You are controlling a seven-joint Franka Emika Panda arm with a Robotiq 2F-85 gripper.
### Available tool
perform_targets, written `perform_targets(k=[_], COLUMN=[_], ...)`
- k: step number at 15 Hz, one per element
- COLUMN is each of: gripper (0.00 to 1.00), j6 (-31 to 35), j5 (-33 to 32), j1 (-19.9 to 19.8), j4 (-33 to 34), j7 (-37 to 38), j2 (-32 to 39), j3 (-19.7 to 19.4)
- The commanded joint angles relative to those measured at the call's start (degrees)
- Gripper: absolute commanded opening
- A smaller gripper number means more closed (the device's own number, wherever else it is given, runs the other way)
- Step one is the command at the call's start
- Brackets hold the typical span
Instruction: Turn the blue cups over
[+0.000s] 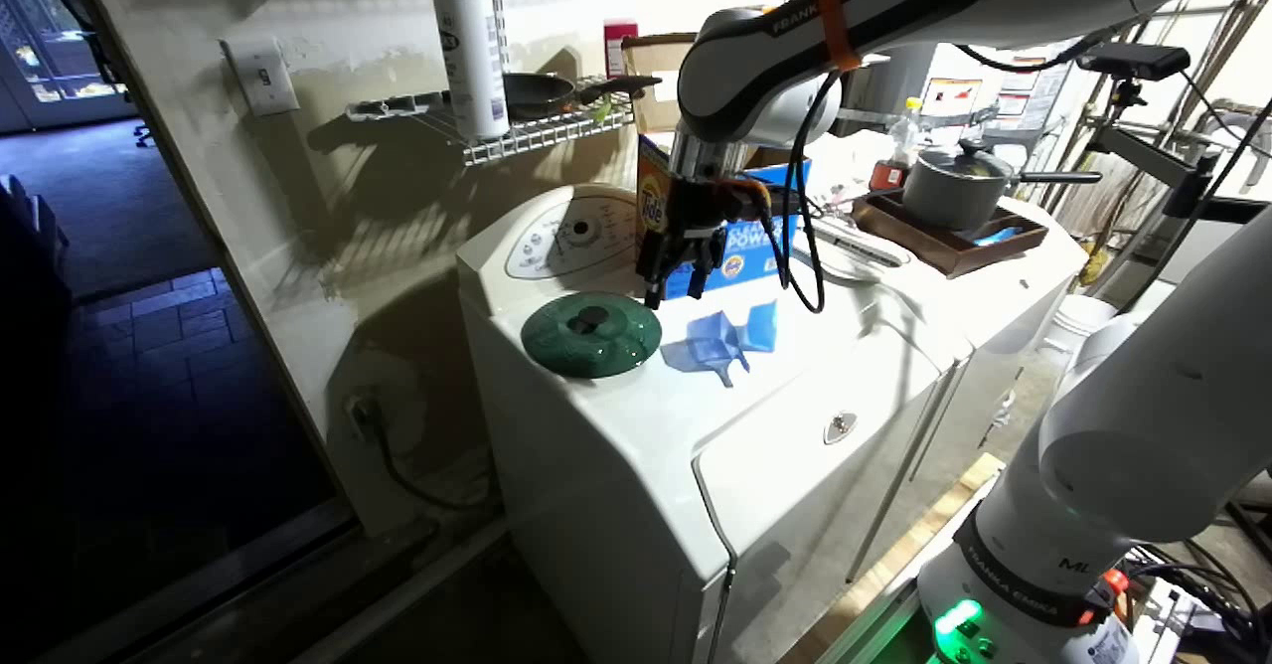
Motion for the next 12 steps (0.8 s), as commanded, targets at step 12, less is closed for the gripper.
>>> perform_targets(k=[12], gripper=[1.00], j6=[4.1], j5=[6.5], j1=[0.1], j4=[-10.2], j7=[-2.3], j2=[-9.2], j3=[-1.0])
